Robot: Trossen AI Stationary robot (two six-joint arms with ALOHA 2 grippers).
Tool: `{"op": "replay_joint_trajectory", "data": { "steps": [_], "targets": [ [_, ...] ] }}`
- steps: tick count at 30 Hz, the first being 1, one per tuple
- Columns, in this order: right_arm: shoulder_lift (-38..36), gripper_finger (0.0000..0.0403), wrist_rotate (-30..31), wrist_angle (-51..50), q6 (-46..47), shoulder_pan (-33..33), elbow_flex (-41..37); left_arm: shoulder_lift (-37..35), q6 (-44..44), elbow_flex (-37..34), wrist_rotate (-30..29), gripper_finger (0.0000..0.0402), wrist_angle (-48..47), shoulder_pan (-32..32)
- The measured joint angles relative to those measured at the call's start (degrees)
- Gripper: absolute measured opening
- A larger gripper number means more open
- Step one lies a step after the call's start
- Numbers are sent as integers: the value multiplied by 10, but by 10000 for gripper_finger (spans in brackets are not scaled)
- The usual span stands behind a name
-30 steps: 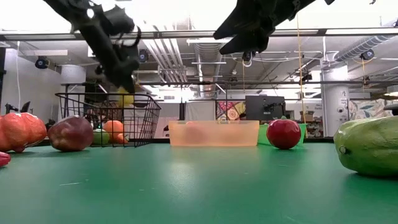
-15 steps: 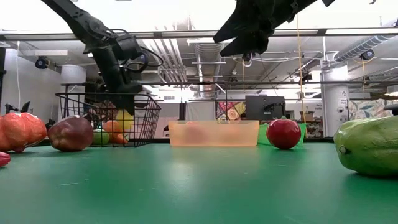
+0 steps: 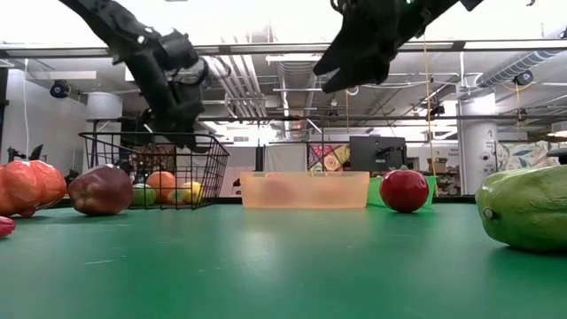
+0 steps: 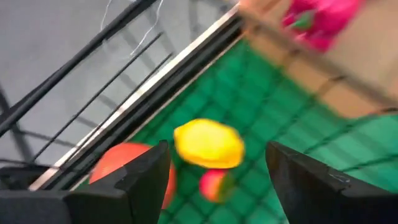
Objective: Sort produce into baskets
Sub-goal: Put the green cucumber into the orange bin
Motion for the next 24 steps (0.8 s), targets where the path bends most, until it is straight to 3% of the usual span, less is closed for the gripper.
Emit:
{"op": "replay_joint_trajectory", "data": {
  "steps": [6,15,24],
  "targets": [
    [0,331,-1,-46,16,0,0,-46,-36,-7,7,244,12,-109],
    [3,330,-20,-123,27,4,34,-68,-81,-7,-152,245,19,-322],
    [3,318,-20,-234,40,34,93,-82,-124,-8,-173,245,19,-451]
  ]
}}
